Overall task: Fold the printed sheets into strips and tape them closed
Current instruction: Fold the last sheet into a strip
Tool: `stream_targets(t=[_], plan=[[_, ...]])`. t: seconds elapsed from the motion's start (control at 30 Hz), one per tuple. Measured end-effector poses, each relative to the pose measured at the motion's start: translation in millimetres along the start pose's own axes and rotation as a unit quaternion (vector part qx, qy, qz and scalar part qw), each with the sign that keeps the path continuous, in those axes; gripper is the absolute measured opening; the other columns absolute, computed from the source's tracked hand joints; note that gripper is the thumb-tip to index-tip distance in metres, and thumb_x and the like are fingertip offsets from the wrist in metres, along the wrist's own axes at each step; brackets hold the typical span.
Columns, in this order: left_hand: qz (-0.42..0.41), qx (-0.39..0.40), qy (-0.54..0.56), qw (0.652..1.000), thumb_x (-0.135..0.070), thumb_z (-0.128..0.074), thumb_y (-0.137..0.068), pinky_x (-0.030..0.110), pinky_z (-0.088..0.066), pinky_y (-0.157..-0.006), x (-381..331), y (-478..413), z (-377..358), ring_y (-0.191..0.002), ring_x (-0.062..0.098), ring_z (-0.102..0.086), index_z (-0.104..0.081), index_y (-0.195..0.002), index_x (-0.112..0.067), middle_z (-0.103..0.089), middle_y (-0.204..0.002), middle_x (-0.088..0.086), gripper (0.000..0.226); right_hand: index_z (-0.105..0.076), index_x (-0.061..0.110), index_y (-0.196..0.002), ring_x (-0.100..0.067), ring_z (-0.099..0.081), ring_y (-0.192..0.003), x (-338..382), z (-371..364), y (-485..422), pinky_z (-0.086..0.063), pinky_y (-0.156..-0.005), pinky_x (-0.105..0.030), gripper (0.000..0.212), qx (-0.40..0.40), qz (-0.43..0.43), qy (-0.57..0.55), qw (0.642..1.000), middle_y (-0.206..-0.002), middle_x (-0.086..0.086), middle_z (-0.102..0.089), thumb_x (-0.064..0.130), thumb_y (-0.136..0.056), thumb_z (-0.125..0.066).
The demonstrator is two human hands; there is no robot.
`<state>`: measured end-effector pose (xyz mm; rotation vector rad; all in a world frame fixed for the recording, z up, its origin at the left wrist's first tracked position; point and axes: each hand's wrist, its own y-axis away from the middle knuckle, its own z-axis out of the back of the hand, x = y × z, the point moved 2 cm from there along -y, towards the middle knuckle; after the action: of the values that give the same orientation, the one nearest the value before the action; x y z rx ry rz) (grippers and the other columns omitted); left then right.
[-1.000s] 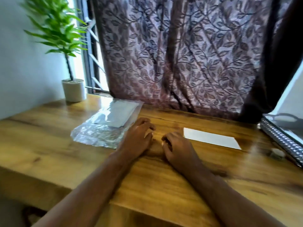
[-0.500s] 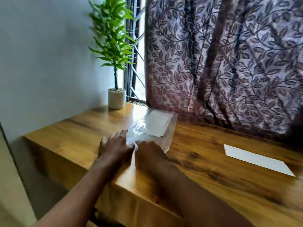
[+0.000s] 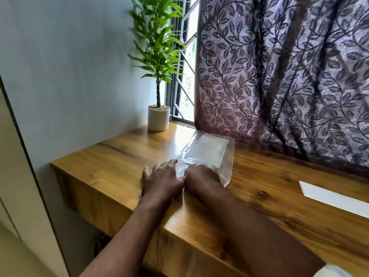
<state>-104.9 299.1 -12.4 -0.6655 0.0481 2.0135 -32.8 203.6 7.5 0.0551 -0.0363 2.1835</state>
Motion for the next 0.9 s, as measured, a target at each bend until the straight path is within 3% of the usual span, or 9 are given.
stream_targets(t=[0.17,0.23,0.37,0.43,0.53,0.7,0.9], plan=[[0.003,0.001,0.01,1.0,-0.053,-0.055,-0.084,0.056,-0.015,-0.12,0.4,-0.2,-0.6,-0.142,0.02,-0.04,-0.04,-0.149,-0.032,-0.05,-0.151,-0.001,0.07,-0.067,0.014,-0.113,-0.037,-0.067,-0.109,5.8,8.3,13.4,-0.047,-0.086,-0.039,0.022,-0.129,0.038,0.023,0.991,-0.117,-0.014,-0.069,0.025,-0.099,-0.055],[0.0,0.0,0.013,1.0,-0.056,-0.054,-0.084,0.056,-0.016,-0.12,0.3,1.0,-0.4,-0.142,0.02,-0.041,-0.039,-0.149,-0.031,-0.051,-0.15,-0.001,0.071,-0.065,0.01,-0.113,-0.038,-0.065,-0.108,2.5,11.1,10.7,-0.047,-0.08,-0.037,0.024,-0.125,0.056,-0.015,0.991,-0.117,-0.016,-0.067,0.025,-0.095,-0.059],[0.002,-0.004,0.019,1.0,-0.053,-0.055,-0.086,0.056,-0.017,-0.121,0.0,2.0,0.7,-0.141,0.02,-0.042,-0.039,-0.15,-0.03,-0.052,-0.149,0.0,0.07,-0.057,0.005,-0.13,-0.035,-0.052,-0.129,-10.1,6.2,-1.7,-0.045,-0.1,-0.04,0.043,-0.042,0.033,-0.06,0.997,-0.137,-0.018,-0.057,0.037,-0.101,-0.052],[0.002,-0.003,0.021,1.0,-0.05,-0.056,-0.086,0.056,-0.016,-0.121,0.8,2.1,0.7,-0.141,0.02,-0.041,-0.038,-0.151,-0.029,-0.051,-0.15,0.0,0.07,-0.061,0.006,-0.125,-0.036,-0.058,-0.121,-16.2,4.9,-6.0,-0.046,-0.091,-0.037,0.045,-0.029,0.022,-0.058,0.998,-0.13,-0.02,-0.063,0.043,-0.101,-0.05],[0.001,-0.007,0.024,1.0,-0.05,-0.056,-0.085,0.056,-0.017,-0.121,1.3,1.7,0.6,-0.14,0.02,-0.043,-0.039,-0.15,-0.03,-0.053,-0.147,0.0,0.069,-0.065,0.007,-0.113,-0.038,-0.064,-0.107,-15.7,9.4,-4.8,-0.043,-0.076,-0.034,0.039,-0.07,0.044,-0.032,0.996,-0.117,-0.02,-0.068,0.042,-0.098,-0.056],[0.008,-0.013,0.029,0.999,-0.047,-0.054,-0.084,0.055,-0.018,-0.119,1.2,1.2,0.7,-0.137,0.021,-0.046,-0.041,-0.146,-0.031,-0.057,-0.142,0.001,0.065,-0.067,0.017,-0.122,-0.036,-0.067,-0.108,0.5,13.0,13.7,-0.048,-0.079,-0.038,0.03,-0.097,0.116,0.053,0.987,-0.117,-0.012,-0.069,0.027,-0.1,-0.049],[0.013,-0.009,0.037,0.999,-0.048,-0.047,-0.081,0.057,-0.02,-0.118,0.4,4.0,1.0,-0.129,0.021,-0.052,-0.049,-0.13,-0.03,-0.064,-0.13,-0.002,0.052,-0.065,0.021,-0.092,-0.036,-0.068,-0.088,-3.0,51.2,44.7,-0.036,-0.064,-0.034,0.017,-0.196,0.138,-0.002,0.971,-0.095,-0.011,-0.069,0.035,-0.093,-0.055]])
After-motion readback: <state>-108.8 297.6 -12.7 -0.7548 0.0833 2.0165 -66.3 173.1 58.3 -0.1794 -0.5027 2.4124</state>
